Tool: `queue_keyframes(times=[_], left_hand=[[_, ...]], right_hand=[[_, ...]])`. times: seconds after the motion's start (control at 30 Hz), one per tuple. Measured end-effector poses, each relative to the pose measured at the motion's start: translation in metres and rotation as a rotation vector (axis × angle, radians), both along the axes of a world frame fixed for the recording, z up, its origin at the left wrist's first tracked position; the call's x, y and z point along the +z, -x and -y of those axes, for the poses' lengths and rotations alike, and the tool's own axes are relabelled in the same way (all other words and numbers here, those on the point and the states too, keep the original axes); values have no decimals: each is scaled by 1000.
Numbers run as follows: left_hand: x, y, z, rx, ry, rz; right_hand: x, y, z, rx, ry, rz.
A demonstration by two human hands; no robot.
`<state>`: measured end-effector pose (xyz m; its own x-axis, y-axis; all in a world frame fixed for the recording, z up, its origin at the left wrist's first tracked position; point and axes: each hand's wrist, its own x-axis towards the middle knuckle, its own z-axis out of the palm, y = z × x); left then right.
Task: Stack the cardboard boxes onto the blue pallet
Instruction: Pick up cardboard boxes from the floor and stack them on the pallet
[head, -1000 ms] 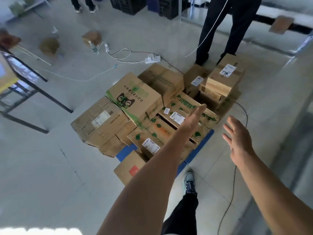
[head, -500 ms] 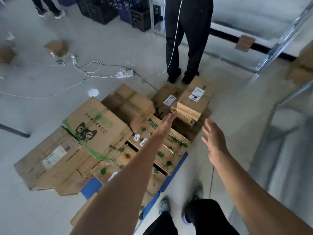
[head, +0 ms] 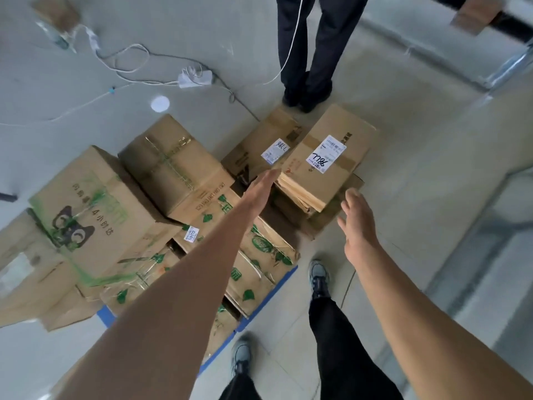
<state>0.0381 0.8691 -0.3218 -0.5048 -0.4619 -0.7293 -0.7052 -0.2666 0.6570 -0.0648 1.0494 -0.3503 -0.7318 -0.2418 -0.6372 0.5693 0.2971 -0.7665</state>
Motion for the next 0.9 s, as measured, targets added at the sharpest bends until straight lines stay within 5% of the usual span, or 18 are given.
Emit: queue_keyframes(times=[0.53, 0.77, 0.9], left_hand=[[-189, 194, 57, -136, 131, 192], [-201, 199, 57, -164, 176, 215], [-179, 157, 45, 62, 104, 143]], right_hand=[[-191, 152, 56, -26, -111, 171], [-199, 153, 64, -42, -97, 218], [-184, 133, 62, 28, -108, 152]])
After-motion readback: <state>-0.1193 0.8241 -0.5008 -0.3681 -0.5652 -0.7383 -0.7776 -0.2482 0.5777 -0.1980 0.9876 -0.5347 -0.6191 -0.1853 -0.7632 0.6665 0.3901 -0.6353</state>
